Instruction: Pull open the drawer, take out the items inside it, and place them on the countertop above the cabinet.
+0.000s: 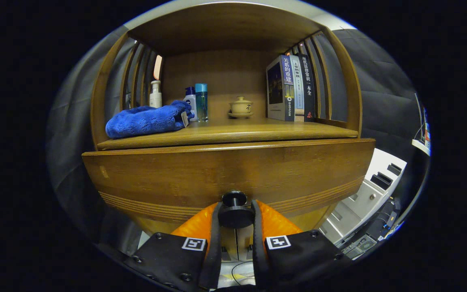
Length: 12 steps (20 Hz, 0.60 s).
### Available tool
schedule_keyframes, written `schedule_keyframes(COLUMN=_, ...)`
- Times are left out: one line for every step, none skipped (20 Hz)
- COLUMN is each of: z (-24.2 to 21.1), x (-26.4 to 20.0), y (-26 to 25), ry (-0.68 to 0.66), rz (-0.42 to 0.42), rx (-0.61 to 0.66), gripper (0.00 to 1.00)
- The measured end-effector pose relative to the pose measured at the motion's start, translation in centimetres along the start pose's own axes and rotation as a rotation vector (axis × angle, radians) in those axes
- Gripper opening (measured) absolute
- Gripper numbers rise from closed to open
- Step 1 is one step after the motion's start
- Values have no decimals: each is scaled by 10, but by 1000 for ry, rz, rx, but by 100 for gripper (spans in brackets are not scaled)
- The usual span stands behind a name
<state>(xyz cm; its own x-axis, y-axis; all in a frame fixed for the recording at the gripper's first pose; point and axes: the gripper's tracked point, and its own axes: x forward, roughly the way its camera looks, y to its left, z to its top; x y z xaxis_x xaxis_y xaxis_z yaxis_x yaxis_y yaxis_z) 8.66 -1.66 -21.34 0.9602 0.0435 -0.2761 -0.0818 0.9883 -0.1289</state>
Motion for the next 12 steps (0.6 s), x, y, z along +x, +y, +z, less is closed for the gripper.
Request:
schedule_keyframes(z=-3, x=-9, y=-1, ry=7, rz=3, rx=-4, gripper=41)
schedule_keyframes(z=-5, x=-18, y=-2, ry=14, rz=3, rx=-4, gripper=41)
schedule_keyframes(z=-7, x=-25, y=-4, ry=18, rz=2, rx=1, gripper=41)
schedule_keyframes(z=-9, x=-30, y=-4, ry=22, rz=-2, rx=14, gripper=41)
schedule_keyframes(z=-11, x=-36, y=-4, ry=27, rz=-11, rx=22, gripper=41)
schedule_keyframes(z=-13, x=-41, y=-4, ry=32, rz=-19, rx=22, gripper=41)
schedule_keyframes(z=-15, x=-47, y=-5, ry=32, rz=-28, rx=20, gripper=40)
schedule_keyframes(z=-17, x=-53, y=-6, ry=31, rz=-34, rx=20, gripper=40)
schedule_keyframes(z=-18, x=-57, y=-6, ry=29, rz=-38, rx=21, gripper=40)
schedule_keyframes(z=-19, x=-63, y=-6, ry=30, rz=-40, rx=28, gripper=40)
schedule_keyframes(z=-22, x=-68, y=-6, ry=34, rz=-39, rx=32, gripper=40)
schedule_keyframes(z=-24, x=-73, y=-7, ry=36, rz=-41, rx=36, gripper=40)
